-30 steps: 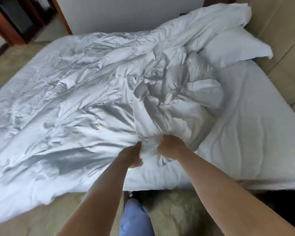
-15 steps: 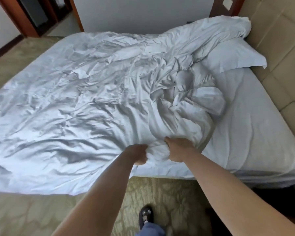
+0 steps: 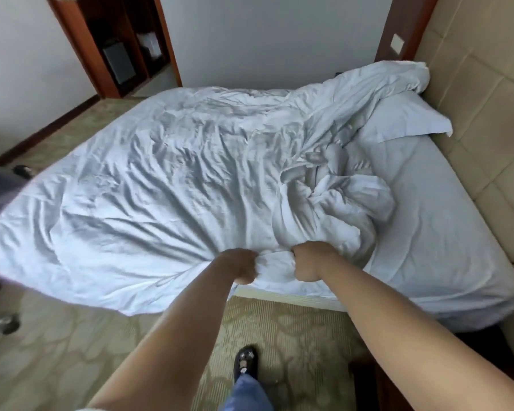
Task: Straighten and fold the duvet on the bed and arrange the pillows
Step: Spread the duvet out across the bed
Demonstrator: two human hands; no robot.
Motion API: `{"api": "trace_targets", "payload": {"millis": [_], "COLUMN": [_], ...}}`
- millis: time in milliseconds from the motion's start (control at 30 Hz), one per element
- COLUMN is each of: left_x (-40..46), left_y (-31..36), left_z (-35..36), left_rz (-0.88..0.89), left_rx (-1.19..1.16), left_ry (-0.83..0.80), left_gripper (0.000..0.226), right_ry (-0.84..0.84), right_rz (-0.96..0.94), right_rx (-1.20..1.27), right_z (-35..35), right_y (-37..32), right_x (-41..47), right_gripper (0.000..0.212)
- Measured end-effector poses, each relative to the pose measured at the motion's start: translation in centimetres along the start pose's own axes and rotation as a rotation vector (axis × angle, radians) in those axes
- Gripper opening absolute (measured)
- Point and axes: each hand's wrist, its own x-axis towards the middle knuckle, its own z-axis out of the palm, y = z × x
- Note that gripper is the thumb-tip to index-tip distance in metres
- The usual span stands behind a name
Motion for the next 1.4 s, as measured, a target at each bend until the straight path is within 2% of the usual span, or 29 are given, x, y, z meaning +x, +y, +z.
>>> {"api": "trace_targets", "payload": {"millis": [200, 233, 333, 367, 433, 533, 633, 1000, 1300, 1400], "left_x": [-2.4, -2.2, -1.4, -0.8, 0.5, 3.0, 6.7, 22.0, 32.1, 35.2], "left_y": [2.7, 2.6, 2.6, 2.6, 2.4, 2.2, 1.6, 0.3, 4.4, 5.9], "left_z": [1.8, 2.0, 2.8, 3.0, 3.3, 2.4, 0.7, -7.1, -9.5, -10.0], "left_rz": [-0.06, -0.067, -0.1, -0.099, -0.084, -0.055, 0.006, 0.224, 0.253, 0.208], "left_rx": [-0.055, -0.074, -0.11, -0.092, -0.038, -0.033, -0.045, -0.13, -0.176, -0.211], "left_ry": [0.04, 0.017, -0.119, -0.157, -0.213, -0.244, -0.224, -0.124, -0.168, -0.128], "left_gripper": [0.044, 0.052, 0.094, 0.101, 0.094, 0.074, 0.066, 0.056, 0.056, 0.055], "right_ry": [0.057, 0.076, 0.09, 0.069, -0.002, -0.032, -0.049, -0.067, -0.003, -0.033], "right_rz": [-0.055, -0.066, -0.085, -0.083, -0.045, 0.019, 0.069, 0.325, 0.538, 0.577], "right_rx": [-0.039, -0.041, -0.135, -0.183, -0.228, -0.215, -0.174, 0.08, 0.382, 0.496], "right_z": [1.7, 2.0, 3.8, 4.6, 5.6, 6.0, 5.3, -0.8, -1.9, -1.5], "right_y": [1.7, 1.7, 2.5, 2.8, 3.5, 4.9, 6.2, 9.9, 17.9, 21.4], "right_x": [-2.8, -2.7, -2.0, -1.5, -0.2, 1.9, 4.3, 14.7, 22.6, 25.7], "right_gripper": [0.029, 0.031, 0.041, 0.046, 0.054, 0.049, 0.044, 0.042, 0.047, 0.059]}}
